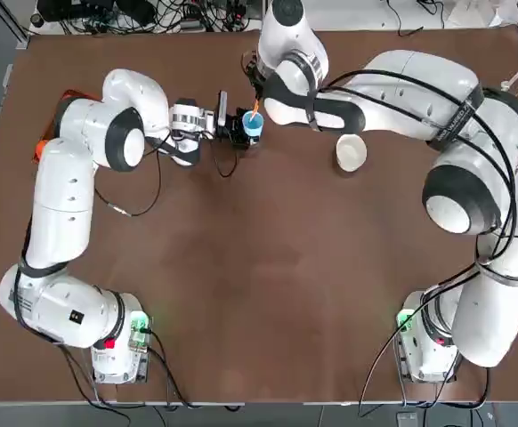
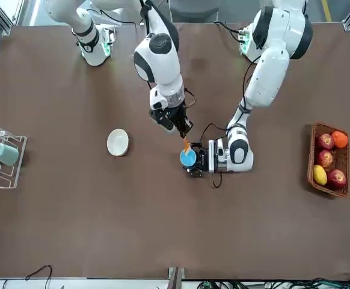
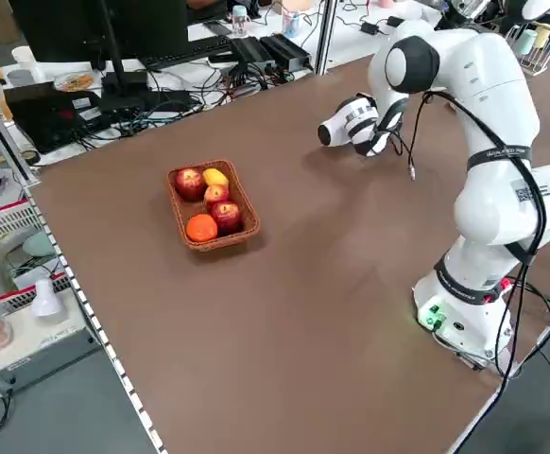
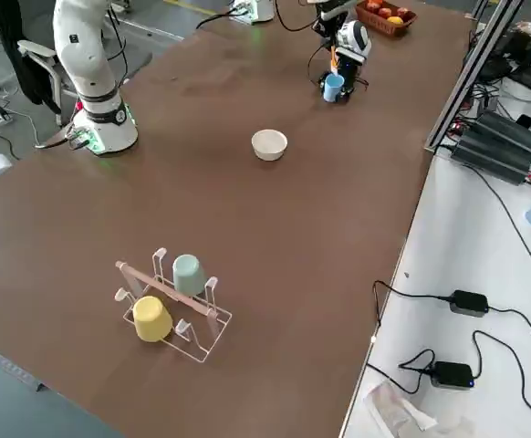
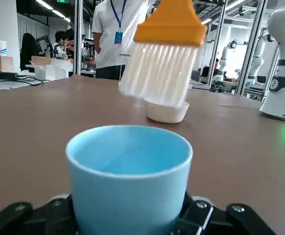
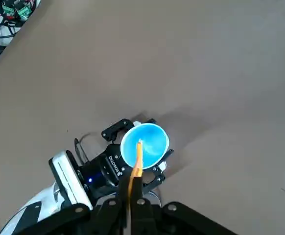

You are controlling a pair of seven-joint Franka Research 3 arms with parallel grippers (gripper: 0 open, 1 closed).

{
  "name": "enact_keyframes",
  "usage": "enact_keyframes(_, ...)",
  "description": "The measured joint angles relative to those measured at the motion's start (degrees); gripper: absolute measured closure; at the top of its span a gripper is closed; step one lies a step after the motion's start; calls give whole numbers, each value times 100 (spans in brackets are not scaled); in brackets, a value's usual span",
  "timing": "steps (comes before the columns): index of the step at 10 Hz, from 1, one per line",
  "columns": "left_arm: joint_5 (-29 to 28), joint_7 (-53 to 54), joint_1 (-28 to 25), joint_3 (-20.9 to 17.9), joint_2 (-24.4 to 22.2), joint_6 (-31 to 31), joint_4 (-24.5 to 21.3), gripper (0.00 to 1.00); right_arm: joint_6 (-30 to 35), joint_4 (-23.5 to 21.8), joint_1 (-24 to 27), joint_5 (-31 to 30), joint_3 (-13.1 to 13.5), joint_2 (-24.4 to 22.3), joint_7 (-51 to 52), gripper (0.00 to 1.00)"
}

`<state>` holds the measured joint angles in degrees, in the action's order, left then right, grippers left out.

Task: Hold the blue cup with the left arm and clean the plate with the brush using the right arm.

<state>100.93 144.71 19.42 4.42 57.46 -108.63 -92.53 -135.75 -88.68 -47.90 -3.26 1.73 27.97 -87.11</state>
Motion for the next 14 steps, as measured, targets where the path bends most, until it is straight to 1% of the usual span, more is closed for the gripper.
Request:
enact_keyframes(4, 0, 0, 0, 0, 3, 5, 2, 34, -96, 7, 27, -77, 10, 170, 0, 95)
enact_keyframes(8, 0, 0, 0, 0, 3, 8, 2, 34, -144, 162, -17, -110, -10, 408, -55, 95)
enact_keyframes(14, 0, 0, 0, -1, 3, 9, 3, 34, -144, 220, -20, -128, -11, 550, -94, 95)
